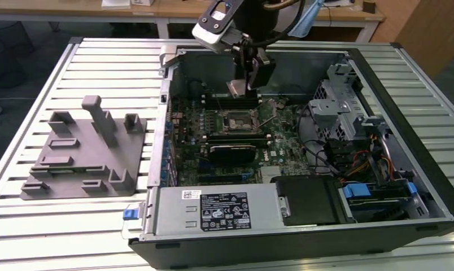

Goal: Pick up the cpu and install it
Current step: 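Place the cpu into insertion slot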

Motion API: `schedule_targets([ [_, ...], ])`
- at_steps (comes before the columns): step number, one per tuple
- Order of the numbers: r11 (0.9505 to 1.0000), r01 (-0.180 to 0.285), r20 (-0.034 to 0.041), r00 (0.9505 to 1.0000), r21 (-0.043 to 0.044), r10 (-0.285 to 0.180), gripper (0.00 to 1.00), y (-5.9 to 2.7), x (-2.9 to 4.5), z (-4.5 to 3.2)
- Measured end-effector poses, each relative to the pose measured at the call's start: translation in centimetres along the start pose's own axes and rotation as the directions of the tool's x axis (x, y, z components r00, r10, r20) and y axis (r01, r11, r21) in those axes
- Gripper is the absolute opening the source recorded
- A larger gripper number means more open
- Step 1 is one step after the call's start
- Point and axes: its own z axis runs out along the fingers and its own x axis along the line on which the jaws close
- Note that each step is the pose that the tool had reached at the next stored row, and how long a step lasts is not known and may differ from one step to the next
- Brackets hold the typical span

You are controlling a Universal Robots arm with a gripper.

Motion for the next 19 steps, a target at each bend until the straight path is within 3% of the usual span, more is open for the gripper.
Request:
schedule_targets([
  [3, 0.9993, -0.038, 0.0015, 0.9993, 0.0002, 0.038, 0.54, 0.0, 0.1, 0.28],
  [9, 0.9983, -0.059, 0.0021, 0.9983, 0.0, 0.059, 0.54, 0.22, 1.02, 1.02],
  [15, 0.9901, -0.14, 0.0055, 0.9901, 0.0002, 0.14, 0.54, 0.21, 1.09, 1.68],
  [19, 0.9853, -0.171, 0.0067, 0.9853, 0.0001, 0.171, 0.54, 0.28, 1.29, 2.02],
])
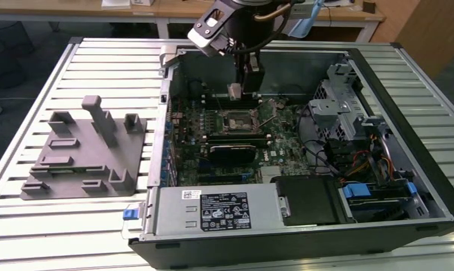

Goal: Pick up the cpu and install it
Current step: 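Place the cpu into insertion slot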

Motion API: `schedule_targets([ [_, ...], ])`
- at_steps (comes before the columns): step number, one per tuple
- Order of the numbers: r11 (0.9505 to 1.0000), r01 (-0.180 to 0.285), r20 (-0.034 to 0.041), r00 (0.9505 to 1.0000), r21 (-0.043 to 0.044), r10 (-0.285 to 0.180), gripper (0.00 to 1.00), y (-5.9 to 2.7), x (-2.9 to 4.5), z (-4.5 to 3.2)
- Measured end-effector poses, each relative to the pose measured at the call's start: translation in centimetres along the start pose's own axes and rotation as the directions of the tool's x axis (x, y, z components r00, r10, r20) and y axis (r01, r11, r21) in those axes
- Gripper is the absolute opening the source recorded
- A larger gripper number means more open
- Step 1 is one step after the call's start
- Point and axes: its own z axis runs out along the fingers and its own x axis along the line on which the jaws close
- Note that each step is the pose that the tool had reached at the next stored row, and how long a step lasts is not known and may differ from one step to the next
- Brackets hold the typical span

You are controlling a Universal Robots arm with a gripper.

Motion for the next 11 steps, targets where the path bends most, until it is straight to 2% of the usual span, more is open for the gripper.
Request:
schedule_targets([
  [11, 0.9999, -0.015, 0.0004, 0.9999, -0.0001, 0.015, 0.54, 0.29, 1.82, 1.13],
])
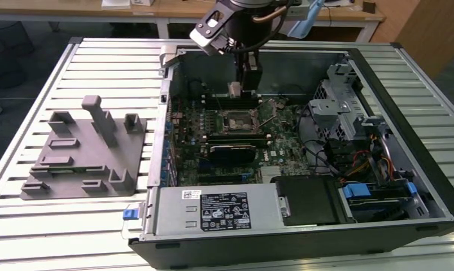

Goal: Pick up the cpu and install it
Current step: 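Place the cpu into insertion slot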

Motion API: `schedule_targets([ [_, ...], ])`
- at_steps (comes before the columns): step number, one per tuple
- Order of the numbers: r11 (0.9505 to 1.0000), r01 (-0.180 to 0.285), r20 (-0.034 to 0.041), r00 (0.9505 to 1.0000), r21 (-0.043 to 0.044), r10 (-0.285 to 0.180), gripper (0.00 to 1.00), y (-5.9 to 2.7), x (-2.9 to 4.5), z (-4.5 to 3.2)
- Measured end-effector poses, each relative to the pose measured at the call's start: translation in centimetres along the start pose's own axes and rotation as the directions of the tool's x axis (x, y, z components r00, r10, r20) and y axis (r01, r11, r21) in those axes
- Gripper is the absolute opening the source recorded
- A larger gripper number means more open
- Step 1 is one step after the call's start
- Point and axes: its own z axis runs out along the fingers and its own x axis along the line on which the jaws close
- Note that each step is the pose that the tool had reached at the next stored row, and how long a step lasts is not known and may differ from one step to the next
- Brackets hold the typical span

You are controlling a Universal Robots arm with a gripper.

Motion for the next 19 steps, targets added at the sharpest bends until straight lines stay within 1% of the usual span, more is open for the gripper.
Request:
schedule_targets([
  [3, 1.0, -0.002, 0.0003, 1.0, 0.0, 0.002, 0.54, 0.03, 0.42, 0.31],
  [4, 1.0, -0.003, 0.0003, 1.0, -0.002, 0.003, 0.54, 0.03, 0.51, 0.4],
  [8, 0.9999, -0.005, 0.001, 1.0, -0.0152, 0.005, 0.54, 0.03, 0.88, 0.7],
  [11, 0.9998, -0.008, 0.0009, 1.0, -0.0158, 0.008, 0.54, 0.03, 1.15, 1.11],
  [16, 0.9998, -0.013, -0.0009, 0.9999, -0.0159, 0.013, 0.54, 0.0, 1.21, 1.93],
  [19, 0.9998, -0.013, -0.0008, 0.9999, -0.0157, 0.013, 0.54, -0.02, 1.21, 2.46],
])
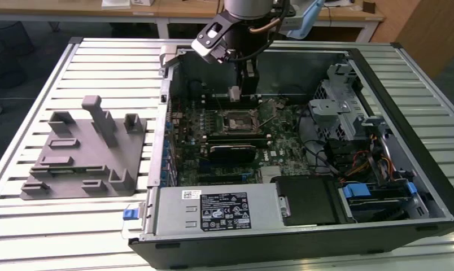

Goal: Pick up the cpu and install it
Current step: 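Place the cpu into insertion slot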

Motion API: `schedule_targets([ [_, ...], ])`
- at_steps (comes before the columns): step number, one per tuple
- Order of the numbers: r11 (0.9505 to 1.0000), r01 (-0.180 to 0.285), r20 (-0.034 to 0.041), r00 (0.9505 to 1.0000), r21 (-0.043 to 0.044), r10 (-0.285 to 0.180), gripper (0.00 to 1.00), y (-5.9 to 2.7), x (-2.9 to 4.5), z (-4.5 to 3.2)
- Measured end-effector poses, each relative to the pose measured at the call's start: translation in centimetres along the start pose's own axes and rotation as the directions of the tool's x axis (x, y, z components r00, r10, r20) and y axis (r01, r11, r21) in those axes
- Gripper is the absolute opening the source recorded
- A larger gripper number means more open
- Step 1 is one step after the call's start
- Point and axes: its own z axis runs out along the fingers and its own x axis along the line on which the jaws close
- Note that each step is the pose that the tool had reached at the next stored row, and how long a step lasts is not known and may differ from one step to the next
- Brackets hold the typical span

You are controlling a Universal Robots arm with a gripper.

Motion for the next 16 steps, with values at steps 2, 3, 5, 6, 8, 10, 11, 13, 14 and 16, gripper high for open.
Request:
schedule_targets([
  [2, 1.0, 0.0, 0.0, 1.0, 0.0, 0.0, 0.54, -0.02, 0.0, 0.38],
  [3, 1.0, 0.0, 0.0, 1.0, 0.0, 0.0, 0.54, -0.03, 0.0, 0.54],
  [5, 1.0, -0.001, 0.0, 1.0, 0.0, 0.001, 0.54, -0.03, 0.0, 0.61],
  [6, 1.0, -0.001, 0.0, 1.0, -0.0001, 0.001, 0.54, -0.03, 0.0, 0.61],
  [8, 1.0, -0.001, 0.0001, 1.0, -0.0001, 0.001, 0.54, -0.02, 0.02, 0.62],
  [10, 1.0, -0.001, 0.0, 1.0, -0.0001, 0.001, 0.54, -0.03, 0.11, 0.8],
  [11, 1.0, -0.001, 0.0001, 1.0, 0.0, 0.001, 0.54, -0.02, 0.19, 0.93],
  [13, 1.0, -0.001, 0.0, 1.0, -0.0001, 0.001, 0.54, -0.03, 0.31, 1.29],
  [14, 1.0, 0.0, 0.0, 1.0, -0.0001, 0.0, 0.54, -0.04, 0.35, 1.47],
  [16, 1.0, 0.007, -0.0004, 1.0, -0.0002, -0.007, 0.54, -0.05, 0.39, 1.84],
])
